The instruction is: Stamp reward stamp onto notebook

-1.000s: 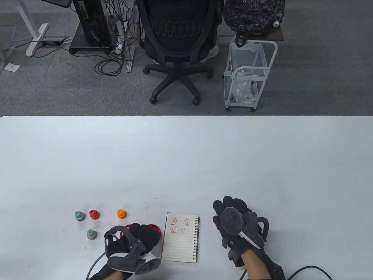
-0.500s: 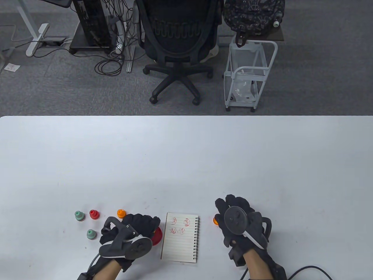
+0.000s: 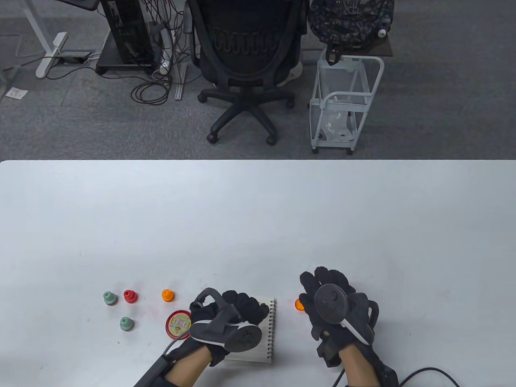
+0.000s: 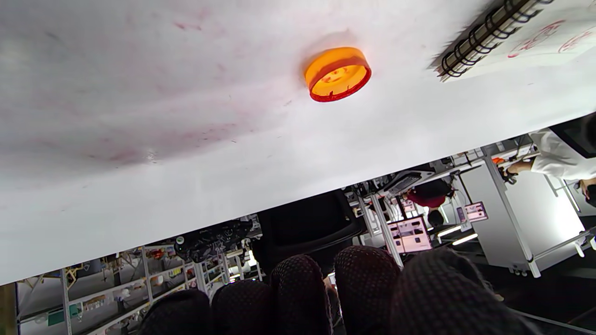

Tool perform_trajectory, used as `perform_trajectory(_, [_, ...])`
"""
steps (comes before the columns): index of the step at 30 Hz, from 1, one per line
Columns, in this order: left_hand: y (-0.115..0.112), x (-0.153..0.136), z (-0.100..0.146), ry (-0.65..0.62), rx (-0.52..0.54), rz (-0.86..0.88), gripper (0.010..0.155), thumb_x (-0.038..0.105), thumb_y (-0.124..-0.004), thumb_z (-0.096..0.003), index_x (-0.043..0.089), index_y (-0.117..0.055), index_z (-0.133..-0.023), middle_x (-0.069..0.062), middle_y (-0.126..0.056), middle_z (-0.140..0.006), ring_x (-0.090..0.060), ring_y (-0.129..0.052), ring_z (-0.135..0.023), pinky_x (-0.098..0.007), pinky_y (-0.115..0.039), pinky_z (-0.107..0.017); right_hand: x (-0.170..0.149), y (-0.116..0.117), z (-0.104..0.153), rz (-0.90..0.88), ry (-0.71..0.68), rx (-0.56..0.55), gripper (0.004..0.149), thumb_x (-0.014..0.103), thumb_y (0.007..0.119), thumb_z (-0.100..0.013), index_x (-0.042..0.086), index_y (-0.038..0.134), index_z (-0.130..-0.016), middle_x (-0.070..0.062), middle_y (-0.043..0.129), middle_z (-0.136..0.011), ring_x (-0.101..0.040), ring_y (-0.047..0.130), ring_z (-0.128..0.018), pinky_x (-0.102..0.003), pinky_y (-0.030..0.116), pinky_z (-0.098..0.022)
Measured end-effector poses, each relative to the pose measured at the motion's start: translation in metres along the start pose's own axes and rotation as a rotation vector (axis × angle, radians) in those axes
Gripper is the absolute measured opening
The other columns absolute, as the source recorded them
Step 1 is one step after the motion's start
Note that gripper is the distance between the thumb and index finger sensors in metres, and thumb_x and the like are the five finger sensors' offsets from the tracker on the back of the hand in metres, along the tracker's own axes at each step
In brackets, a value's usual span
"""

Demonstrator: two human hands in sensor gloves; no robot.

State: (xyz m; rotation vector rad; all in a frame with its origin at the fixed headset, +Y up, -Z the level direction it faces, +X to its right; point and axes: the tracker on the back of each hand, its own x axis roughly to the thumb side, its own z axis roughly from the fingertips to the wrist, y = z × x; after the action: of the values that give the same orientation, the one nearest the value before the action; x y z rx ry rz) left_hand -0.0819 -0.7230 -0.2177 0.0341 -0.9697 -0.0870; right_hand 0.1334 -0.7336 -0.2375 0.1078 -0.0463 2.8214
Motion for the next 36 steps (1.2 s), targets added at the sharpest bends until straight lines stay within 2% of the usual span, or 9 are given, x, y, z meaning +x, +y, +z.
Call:
perform_trajectory(8, [-0.013,0.005,-0.014,-0.017,-0.040,-0.001,0.048,0.025,-0.088,-0.0449,0.017,-0.087,-0.092,-0.009,-0.095,-0.087,-0.029,-0.099,-0.060,-0.050,-0.080,-0.055,0.002,0.000,-0.001,0.005,-0.019,0.007,0.056,0.044,0.076,-0.042,0.029,0.069,-0.095,-0.006,0.057,-0.106,-0.038,0.054,-0.097,-0.054,0.056,-0.069])
perform_trajectory(11, [-0.019,0.008,-0.019,-0.041,-0.093,-0.039,0.048,0.024,-0.089,-0.0443,0.017,-0.088,-0.091,-0.010,-0.096,-0.086,-0.029,-0.099,-0.060,-0.050,-0.080,-0.055,0.002,0.000,-0.001,0.003,-0.020,0.010,0.056,0.045,0.076,-0.042,0.029,0.069,-0.095,-0.006,0.057,-0.106,-0.039,0.053,-0.097,-0.055,0.056,-0.070])
perform_trajectory(13, [-0.020,0.010,-0.022,-0.045,-0.059,-0.026,0.047,0.023,-0.090,-0.0417,0.016,-0.090,-0.088,-0.010,-0.097,-0.083,-0.028,-0.100,-0.057,-0.048,-0.081,-0.055,0.002,0.000,-0.001,0.001,-0.020,0.012,0.056,0.044,0.076,-0.042,0.028,0.069,-0.095,-0.006,0.057,-0.106,-0.039,0.053,-0.097,-0.055,0.055,-0.070])
perform_trajectory(16, [-0.017,0.010,-0.028,-0.060,-0.083,-0.040,0.046,0.024,-0.093,-0.0362,0.017,-0.095,-0.082,-0.009,-0.101,-0.077,-0.025,-0.103,-0.052,-0.045,-0.084,-0.054,0.003,0.000,-0.002,-0.001,-0.018,0.018,0.056,0.044,0.076,-0.042,0.029,0.070,-0.095,-0.006,0.057,-0.106,-0.039,0.053,-0.097,-0.055,0.055,-0.070])
perform_trajectory(18, [-0.015,0.008,-0.036,-0.066,-0.130,-0.035,0.046,0.025,-0.094,-0.0334,0.018,-0.097,-0.079,-0.008,-0.102,-0.074,-0.023,-0.104,-0.049,-0.043,-0.086,-0.053,0.003,0.001,-0.003,-0.001,-0.018,0.025,0.056,0.044,0.076,-0.042,0.028,0.069,-0.095,-0.006,0.057,-0.106,-0.039,0.053,-0.097,-0.055,0.055,-0.070])
perform_trajectory(24, [-0.012,-0.001,-0.073,-0.070,-0.397,0.036,0.045,0.028,-0.098,-0.0281,0.021,-0.100,-0.072,-0.007,-0.105,-0.067,-0.020,-0.107,-0.043,-0.039,-0.090,-0.050,0.004,0.001,-0.004,0.003,-0.019,0.025,0.056,0.045,0.076,-0.042,0.029,0.069,-0.095,-0.006,0.057,-0.106,-0.039,0.052,-0.098,-0.055,0.055,-0.070])
perform_trajectory(29, [-0.017,0.005,-0.100,-0.113,-0.602,-0.010,0.043,0.030,-0.100,-0.0254,0.021,-0.099,-0.068,-0.008,-0.106,-0.064,-0.019,-0.109,-0.040,-0.039,-0.091,-0.048,0.002,-0.002,-0.003,-0.009,-0.004,0.020,0.056,0.045,0.076,-0.042,0.028,0.069,-0.095,-0.006,0.057,-0.106,-0.039,0.052,-0.098,-0.056,0.055,-0.070])
perform_trajectory(32, [-0.018,0.004,-0.102,-0.118,-0.609,-0.010,0.043,0.030,-0.101,-0.0243,0.021,-0.098,-0.066,-0.008,-0.106,-0.063,-0.019,-0.109,-0.039,-0.038,-0.091,-0.047,0.001,-0.004,-0.003,-0.025,0.003,0.017,0.056,0.045,0.076,-0.042,0.028,0.069,-0.095,-0.006,0.057,-0.106,-0.039,0.052,-0.098,-0.056,0.054,-0.070])
perform_trajectory(36, [-0.015,0.005,-0.090,-0.151,-0.509,-0.011,0.044,0.031,-0.100,-0.0243,0.021,-0.099,-0.067,-0.009,-0.105,-0.062,-0.018,-0.109,-0.037,-0.038,-0.092,-0.046,0.001,-0.004,-0.004,-0.034,-0.001,0.018,0.056,0.045,0.076,-0.042,0.028,0.069,-0.095,-0.007,0.057,-0.106,-0.040,0.052,-0.098,-0.056,0.054,-0.070])
